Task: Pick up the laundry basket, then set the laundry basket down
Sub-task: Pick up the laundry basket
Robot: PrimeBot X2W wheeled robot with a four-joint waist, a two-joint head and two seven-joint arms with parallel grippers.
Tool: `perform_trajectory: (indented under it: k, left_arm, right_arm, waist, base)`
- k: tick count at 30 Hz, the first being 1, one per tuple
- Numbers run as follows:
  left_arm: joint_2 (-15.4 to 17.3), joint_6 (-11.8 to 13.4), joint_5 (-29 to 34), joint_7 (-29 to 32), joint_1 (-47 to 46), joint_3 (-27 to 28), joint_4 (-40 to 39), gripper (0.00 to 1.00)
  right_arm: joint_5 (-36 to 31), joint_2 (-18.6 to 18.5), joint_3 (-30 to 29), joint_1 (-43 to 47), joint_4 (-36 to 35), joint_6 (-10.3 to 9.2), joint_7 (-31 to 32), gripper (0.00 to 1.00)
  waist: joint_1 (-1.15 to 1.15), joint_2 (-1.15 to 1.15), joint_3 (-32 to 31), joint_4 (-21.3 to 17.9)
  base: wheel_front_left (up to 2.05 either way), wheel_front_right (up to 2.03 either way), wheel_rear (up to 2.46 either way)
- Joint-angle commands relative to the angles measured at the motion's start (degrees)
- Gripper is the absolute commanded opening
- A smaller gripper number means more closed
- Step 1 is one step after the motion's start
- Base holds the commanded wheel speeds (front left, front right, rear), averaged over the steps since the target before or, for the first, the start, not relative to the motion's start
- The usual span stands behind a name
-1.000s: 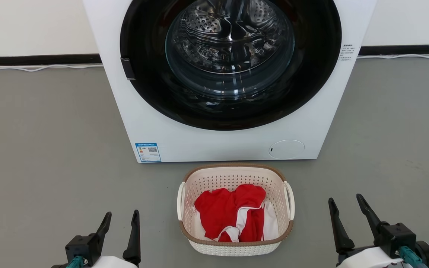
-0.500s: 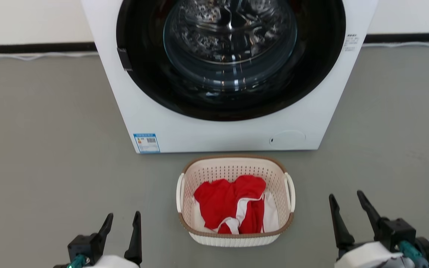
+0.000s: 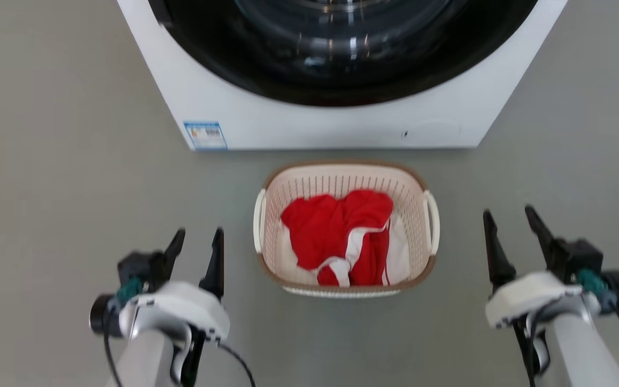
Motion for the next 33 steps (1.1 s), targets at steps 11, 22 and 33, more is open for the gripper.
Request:
perform_trajectory:
  k: [11,22,33]
  left_arm:
    - [0.73,0.50,-3.67,-0.35,-20.02,-3.71,15.51,1.00]
    - [0.73,1.24,-8.08,-0.36,-31.83,-10.26,26.44,1.00]
    - [0.73,2.10,-14.57,0.26,-40.04,-17.85,31.39,1.00]
  right_arm:
    - [-4.54,-0.13,-0.22,-15.21,11.52,0.36,-0.76,1.00]
    - [-11.12,-0.21,-2.71,-26.36,21.86,0.36,1.34,1.00]
    - [-16.40,-0.16,-7.01,-33.08,26.14,0.36,1.28,1.00]
  waist:
    - [0.00,0.00,14.53,1.32]
    - [0.00,0.00,24.63,1.26]
    - [0.00,0.00,29.88,1.42]
  base:
    - [0.00,0.00,0.00]
    - [0.00,0.00,0.00]
    - [0.00,0.00,0.00]
